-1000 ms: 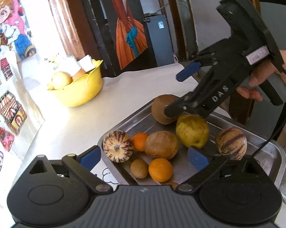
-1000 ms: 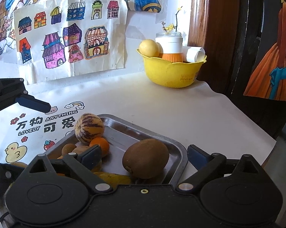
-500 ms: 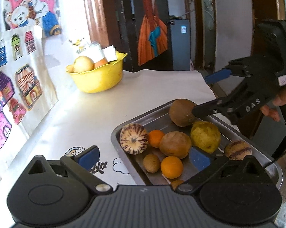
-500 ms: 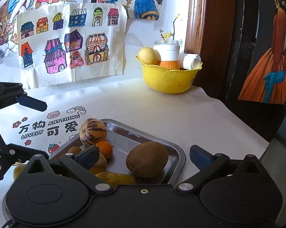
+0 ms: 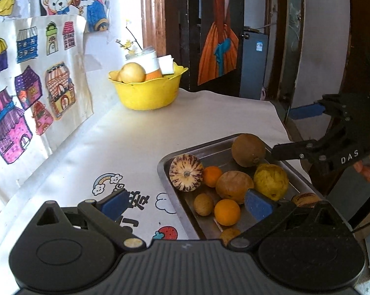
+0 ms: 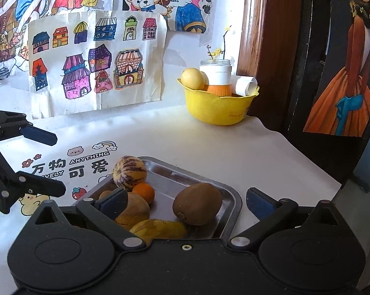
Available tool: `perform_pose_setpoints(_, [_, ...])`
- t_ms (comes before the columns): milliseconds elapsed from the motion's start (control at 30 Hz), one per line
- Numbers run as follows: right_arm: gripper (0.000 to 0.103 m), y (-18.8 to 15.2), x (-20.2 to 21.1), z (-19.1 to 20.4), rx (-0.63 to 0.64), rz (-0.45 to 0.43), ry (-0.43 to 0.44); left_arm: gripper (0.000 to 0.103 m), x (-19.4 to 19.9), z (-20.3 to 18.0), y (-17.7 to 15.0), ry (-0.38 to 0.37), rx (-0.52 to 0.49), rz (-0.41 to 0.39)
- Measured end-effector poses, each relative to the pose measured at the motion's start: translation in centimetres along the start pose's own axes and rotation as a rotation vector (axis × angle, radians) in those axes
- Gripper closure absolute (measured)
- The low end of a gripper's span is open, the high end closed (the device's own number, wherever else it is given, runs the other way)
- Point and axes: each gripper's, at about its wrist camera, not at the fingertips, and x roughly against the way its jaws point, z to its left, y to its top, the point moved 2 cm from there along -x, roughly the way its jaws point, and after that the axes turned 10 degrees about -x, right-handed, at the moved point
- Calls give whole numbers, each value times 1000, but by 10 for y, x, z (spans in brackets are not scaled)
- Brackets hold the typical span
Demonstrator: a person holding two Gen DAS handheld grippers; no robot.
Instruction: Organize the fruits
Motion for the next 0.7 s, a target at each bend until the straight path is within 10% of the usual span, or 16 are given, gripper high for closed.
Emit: perform_pose_setpoints(700, [1, -6, 39, 25, -44, -49, -3, 0, 23, -1, -13, 59, 180, 10])
